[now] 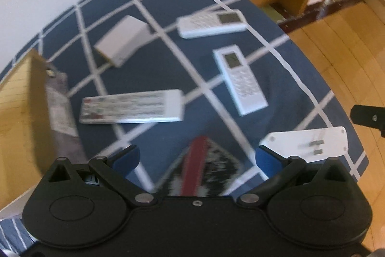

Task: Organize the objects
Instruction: 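Move the right gripper over the white power strip on the bedspread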

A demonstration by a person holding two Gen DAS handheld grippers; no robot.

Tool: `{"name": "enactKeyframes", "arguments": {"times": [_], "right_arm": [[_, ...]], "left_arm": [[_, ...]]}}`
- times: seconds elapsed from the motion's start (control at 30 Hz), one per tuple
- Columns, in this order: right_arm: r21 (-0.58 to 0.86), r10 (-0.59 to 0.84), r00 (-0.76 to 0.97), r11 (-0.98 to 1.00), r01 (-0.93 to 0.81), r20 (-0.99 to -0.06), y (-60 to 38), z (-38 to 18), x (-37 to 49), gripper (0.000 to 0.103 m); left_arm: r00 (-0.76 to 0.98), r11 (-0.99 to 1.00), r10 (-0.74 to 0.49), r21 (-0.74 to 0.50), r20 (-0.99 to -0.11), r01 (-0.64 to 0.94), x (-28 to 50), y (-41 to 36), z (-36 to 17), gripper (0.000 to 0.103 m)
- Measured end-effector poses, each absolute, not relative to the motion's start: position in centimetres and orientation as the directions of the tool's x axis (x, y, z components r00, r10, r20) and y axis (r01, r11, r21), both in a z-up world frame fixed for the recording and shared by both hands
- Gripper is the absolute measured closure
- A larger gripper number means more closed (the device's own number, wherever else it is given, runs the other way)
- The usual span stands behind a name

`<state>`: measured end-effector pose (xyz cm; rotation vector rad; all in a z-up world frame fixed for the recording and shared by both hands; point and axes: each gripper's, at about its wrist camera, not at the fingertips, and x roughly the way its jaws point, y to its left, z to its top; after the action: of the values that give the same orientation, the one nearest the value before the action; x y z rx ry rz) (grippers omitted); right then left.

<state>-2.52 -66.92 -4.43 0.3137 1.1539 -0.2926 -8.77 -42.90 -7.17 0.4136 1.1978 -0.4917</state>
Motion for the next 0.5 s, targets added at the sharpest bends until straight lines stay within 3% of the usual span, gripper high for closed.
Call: {"name": "enactKeyframes", "arguments": {"times": [0.5], "right_arm": [[0.2,0.095,0.277,0.903,0.38,-0.956,-70.3,-10.4,-2.7,0.003]], "left_arm": [[0.148,0.785,-0.126,-0.007,-0.981,0.619,-11.4,-48.6,-12.9,0.0]]}}
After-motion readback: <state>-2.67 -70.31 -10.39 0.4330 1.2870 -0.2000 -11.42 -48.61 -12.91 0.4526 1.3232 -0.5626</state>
